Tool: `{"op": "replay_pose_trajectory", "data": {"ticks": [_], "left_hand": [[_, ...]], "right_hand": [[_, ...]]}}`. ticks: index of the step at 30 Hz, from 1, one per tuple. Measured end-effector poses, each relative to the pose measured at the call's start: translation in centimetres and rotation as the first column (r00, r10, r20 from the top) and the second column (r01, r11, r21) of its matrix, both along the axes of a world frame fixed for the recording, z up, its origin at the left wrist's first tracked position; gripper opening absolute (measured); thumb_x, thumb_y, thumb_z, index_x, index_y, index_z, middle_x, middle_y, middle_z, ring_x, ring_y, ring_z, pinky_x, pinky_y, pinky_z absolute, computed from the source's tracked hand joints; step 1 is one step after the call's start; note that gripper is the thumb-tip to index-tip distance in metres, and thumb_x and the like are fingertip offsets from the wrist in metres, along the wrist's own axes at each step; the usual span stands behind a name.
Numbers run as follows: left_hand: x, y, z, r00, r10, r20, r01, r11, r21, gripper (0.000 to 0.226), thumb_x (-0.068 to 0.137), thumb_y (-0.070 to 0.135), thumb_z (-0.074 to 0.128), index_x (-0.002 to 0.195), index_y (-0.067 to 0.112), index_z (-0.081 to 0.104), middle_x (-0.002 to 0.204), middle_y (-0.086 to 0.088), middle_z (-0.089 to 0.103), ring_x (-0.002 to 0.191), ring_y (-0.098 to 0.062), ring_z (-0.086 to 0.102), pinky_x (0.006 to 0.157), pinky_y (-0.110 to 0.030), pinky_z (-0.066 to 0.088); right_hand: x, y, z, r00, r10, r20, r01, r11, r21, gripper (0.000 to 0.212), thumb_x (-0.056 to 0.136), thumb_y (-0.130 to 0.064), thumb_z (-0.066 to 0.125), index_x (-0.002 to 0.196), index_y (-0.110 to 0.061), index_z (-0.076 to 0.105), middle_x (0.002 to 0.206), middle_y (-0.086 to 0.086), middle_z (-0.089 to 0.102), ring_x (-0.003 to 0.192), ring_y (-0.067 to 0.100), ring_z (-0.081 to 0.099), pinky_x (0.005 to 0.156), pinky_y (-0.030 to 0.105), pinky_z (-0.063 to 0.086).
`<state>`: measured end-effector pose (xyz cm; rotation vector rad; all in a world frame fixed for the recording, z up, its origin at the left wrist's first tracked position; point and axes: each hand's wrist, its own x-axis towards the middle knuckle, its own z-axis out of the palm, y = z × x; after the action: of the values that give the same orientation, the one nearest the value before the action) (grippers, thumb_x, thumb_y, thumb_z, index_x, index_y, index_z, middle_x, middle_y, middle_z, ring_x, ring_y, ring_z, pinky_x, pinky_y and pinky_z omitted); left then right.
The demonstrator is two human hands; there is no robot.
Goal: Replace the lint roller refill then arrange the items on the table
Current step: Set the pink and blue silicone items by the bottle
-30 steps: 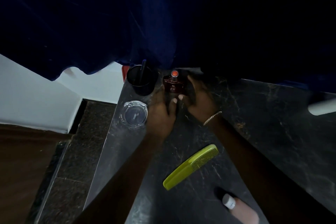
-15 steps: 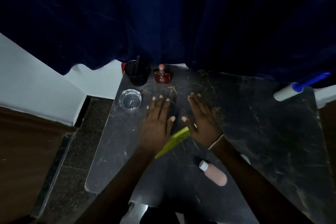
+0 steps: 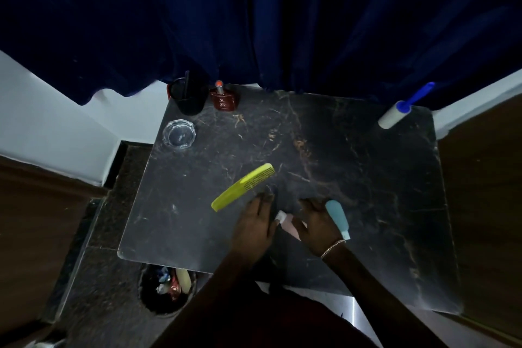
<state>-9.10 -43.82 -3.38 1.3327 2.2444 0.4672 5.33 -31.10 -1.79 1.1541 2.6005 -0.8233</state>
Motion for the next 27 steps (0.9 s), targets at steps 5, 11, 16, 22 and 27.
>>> {"op": "replay_pose_trajectory", "data": {"ticks": [5, 11, 16, 22, 27], "left_hand": [[1.7, 1.6, -1.2, 0.976, -0.217, -0.033, 0.209, 0.966, -0.152, 0.071, 0.101, 0.029, 0.053, 0.164, 0.018, 0.021, 0.171, -0.007, 0.022, 0.158, -0.024, 0.020, 0.127, -0.038, 0.025], [1.9, 2.8, -2.0, 0.930, -0.366, -0.046, 0.338, 0.895, -0.293, 0.065, 0.104, 0.035, 0.047, 0.163, 0.016, 0.025, 0.171, -0.006, 0.022, 0.158, -0.025, 0.020, 0.128, -0.037, 0.016], [1.7, 2.5, -1.5, 0.972, -0.234, 0.008, 0.231, 0.951, -0.205, 0.064, 0.100, 0.035, 0.054, 0.159, 0.016, 0.035, 0.164, -0.009, 0.036, 0.152, -0.025, 0.033, 0.126, -0.035, 0.025], [-0.8, 2.2, 0.9, 0.967, 0.154, 0.203, -0.161, 0.987, 0.020, 0.051, 0.095, 0.026, 0.065, 0.143, 0.017, 0.050, 0.137, -0.009, 0.063, 0.124, -0.032, 0.061, 0.102, -0.045, 0.051], [-3.1, 3.0, 2.8, 0.921, 0.251, 0.298, -0.304, 0.942, 0.146, 0.047, 0.096, 0.028, 0.068, 0.136, 0.011, 0.052, 0.120, -0.012, 0.073, 0.106, -0.036, 0.070, 0.082, -0.044, 0.056]], "right_hand": [[1.0, -1.4, -1.7, 0.980, 0.051, 0.190, -0.046, 0.998, -0.033, 0.059, 0.089, -0.041, 0.053, 0.143, -0.018, 0.042, 0.143, 0.009, 0.045, 0.128, 0.031, 0.049, 0.108, 0.039, 0.041], [1.0, -1.9, -2.9, 0.966, 0.112, 0.234, -0.128, 0.990, 0.053, 0.057, 0.088, -0.037, 0.050, 0.141, -0.016, 0.044, 0.142, 0.009, 0.045, 0.126, 0.031, 0.047, 0.108, 0.040, 0.039], [1.0, -1.0, -2.2, 0.982, 0.142, 0.124, -0.155, 0.982, 0.105, 0.058, 0.086, -0.030, 0.055, 0.141, -0.017, 0.046, 0.137, 0.006, 0.049, 0.124, 0.028, 0.046, 0.108, 0.037, 0.037], [-2.0, 0.3, 1.4, 0.908, -0.280, -0.311, 0.238, 0.957, -0.168, 0.066, 0.083, -0.020, 0.072, 0.144, -0.018, 0.044, 0.139, 0.005, 0.054, 0.123, 0.021, 0.056, 0.105, 0.040, 0.048], [-6.7, 0.9, 3.9, 0.843, -0.452, -0.290, 0.298, 0.843, -0.449, 0.043, 0.081, -0.017, 0.079, 0.121, -0.010, 0.066, 0.115, 0.009, 0.073, 0.098, 0.010, 0.070, 0.093, 0.029, 0.055]]}}
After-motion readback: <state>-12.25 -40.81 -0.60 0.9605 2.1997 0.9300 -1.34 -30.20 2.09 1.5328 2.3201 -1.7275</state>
